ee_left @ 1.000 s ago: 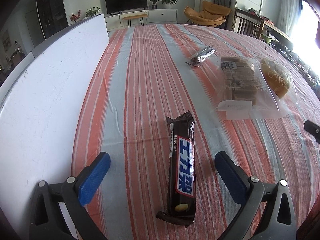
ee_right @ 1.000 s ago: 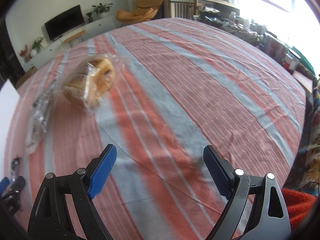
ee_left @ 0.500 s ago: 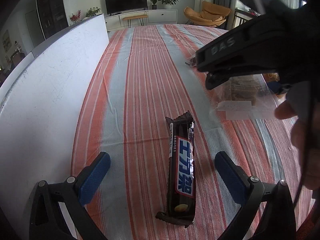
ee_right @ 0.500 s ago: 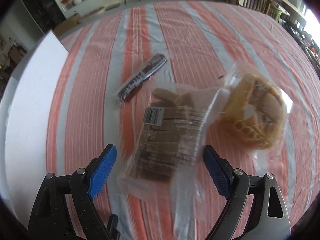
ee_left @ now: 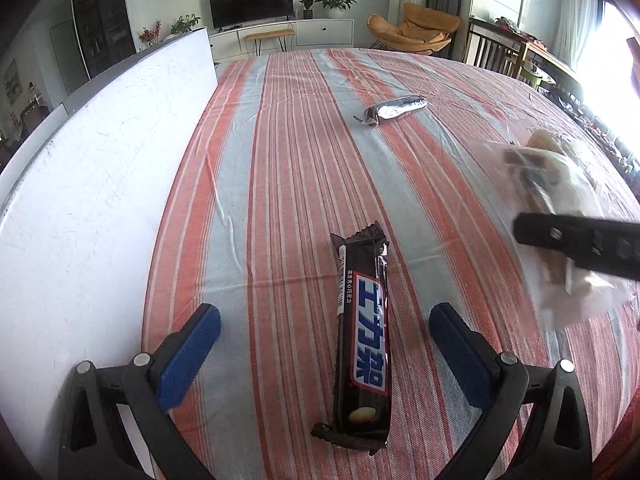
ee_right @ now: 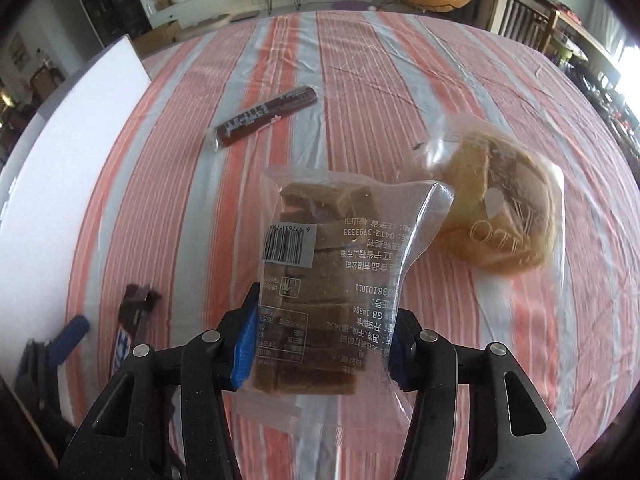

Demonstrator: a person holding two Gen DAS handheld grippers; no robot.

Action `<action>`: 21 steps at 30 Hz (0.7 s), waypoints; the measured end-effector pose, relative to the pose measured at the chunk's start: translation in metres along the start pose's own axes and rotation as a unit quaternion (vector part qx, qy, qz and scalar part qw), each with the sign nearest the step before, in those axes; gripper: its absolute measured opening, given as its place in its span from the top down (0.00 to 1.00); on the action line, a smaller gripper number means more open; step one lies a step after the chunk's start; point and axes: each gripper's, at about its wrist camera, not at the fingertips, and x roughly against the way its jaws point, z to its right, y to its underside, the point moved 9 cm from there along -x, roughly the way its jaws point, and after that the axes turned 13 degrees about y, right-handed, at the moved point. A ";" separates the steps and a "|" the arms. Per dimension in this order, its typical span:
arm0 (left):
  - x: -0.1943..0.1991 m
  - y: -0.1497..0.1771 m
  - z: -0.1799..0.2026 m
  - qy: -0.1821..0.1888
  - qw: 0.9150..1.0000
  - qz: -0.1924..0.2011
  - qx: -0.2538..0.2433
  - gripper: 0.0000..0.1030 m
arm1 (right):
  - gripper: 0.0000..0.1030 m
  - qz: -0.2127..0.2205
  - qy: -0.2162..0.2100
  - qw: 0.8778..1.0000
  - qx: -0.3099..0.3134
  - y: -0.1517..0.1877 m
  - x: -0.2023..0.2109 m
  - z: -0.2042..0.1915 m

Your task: Organize snacks

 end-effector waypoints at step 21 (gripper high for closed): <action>0.074 -0.002 0.043 0.141 0.990 0.024 0.002 0.84 | 0.47 0.083 -0.098 0.968 -0.216 0.083 0.048 0.085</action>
